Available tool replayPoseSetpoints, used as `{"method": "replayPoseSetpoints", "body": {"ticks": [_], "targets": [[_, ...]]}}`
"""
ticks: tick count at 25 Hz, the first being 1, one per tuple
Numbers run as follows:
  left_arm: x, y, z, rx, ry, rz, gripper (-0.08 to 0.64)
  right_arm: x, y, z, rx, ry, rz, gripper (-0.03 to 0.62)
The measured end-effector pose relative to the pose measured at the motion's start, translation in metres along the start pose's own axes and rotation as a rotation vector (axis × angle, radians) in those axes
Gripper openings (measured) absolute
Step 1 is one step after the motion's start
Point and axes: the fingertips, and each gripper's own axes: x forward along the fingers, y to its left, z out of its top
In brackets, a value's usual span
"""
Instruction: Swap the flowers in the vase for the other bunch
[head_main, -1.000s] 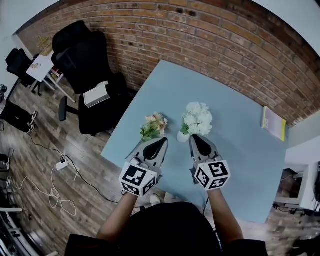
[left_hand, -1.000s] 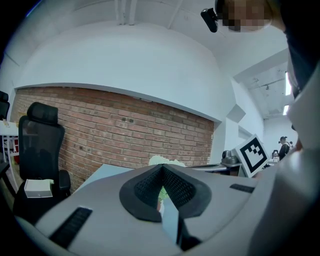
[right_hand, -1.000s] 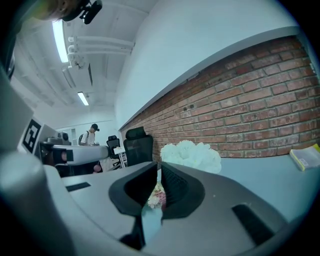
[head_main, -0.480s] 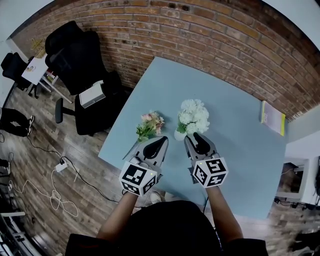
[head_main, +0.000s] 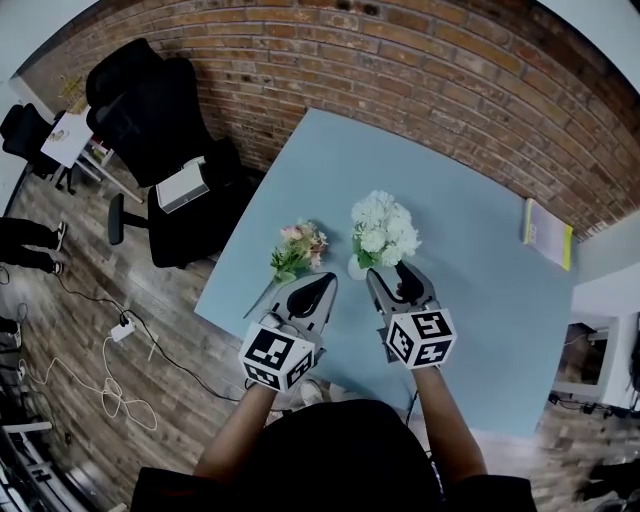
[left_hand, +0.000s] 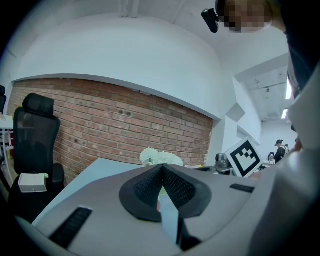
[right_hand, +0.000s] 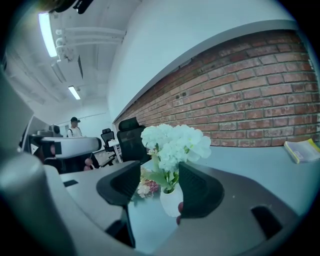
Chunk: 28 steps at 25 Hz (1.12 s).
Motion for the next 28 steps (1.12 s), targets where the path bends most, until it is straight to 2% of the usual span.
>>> {"method": "replayPoseSetpoints", "body": {"ticks": [10,28], "targets": [[0.004,0.01,-0.004,-0.012,0.014,0.018,0.006,0.016,-0.006,-0.002,0.015,0.02,0.002,0.272],[0.008,0.024,-0.016,-0.034,0.043,0.047,0.006,0.042,-0.011,-0.013,-0.022,0.077,0.021,0.299]]}}
